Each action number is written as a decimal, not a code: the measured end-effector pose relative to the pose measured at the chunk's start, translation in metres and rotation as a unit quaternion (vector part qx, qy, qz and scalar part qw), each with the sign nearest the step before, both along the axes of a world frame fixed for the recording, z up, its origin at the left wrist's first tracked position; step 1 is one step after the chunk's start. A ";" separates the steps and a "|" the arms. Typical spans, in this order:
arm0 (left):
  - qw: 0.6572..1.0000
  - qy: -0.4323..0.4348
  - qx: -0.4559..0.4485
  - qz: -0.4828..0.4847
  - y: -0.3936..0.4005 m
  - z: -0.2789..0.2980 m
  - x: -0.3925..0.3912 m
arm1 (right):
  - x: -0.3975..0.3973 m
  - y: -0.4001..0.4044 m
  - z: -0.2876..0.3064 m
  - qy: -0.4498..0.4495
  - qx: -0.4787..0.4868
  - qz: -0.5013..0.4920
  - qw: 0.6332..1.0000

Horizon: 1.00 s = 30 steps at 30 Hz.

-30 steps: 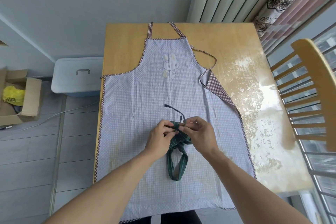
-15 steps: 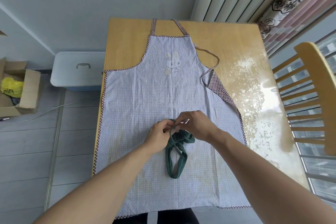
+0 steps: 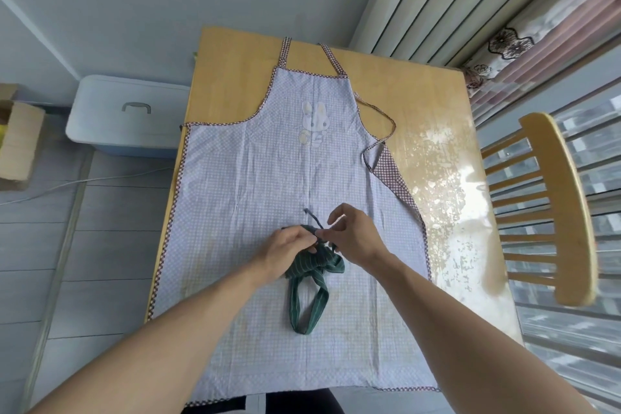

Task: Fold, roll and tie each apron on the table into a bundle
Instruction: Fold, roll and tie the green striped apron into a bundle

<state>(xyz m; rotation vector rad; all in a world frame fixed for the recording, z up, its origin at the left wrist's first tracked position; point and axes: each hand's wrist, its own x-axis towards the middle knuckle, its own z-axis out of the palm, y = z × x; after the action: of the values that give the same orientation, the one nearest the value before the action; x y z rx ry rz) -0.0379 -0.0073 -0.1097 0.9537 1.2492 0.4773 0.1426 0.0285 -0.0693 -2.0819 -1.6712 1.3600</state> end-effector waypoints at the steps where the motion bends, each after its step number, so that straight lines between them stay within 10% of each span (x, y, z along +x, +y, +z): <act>1: 1.000 0.006 -0.002 0.000 -0.001 -0.001 0.000 | -0.002 -0.001 -0.001 -0.011 -0.006 -0.019 1.000; 15: 0.988 0.123 0.091 0.031 -0.009 -0.011 0.014 | -0.005 -0.020 -0.013 -0.228 0.069 0.259 0.936; 24: 0.978 0.176 0.077 0.083 -0.010 -0.013 0.008 | -0.011 -0.025 0.007 -0.059 0.079 0.214 0.972; 30: 0.975 0.170 0.120 0.073 -0.018 -0.014 0.007 | -0.013 -0.030 0.005 0.056 -0.013 0.016 0.998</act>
<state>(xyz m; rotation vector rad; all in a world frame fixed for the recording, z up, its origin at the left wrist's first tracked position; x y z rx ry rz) -0.0305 -0.0255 -0.1238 1.1876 1.6041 0.6085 0.1298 -0.0014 -0.0639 -1.9607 -1.6567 1.4859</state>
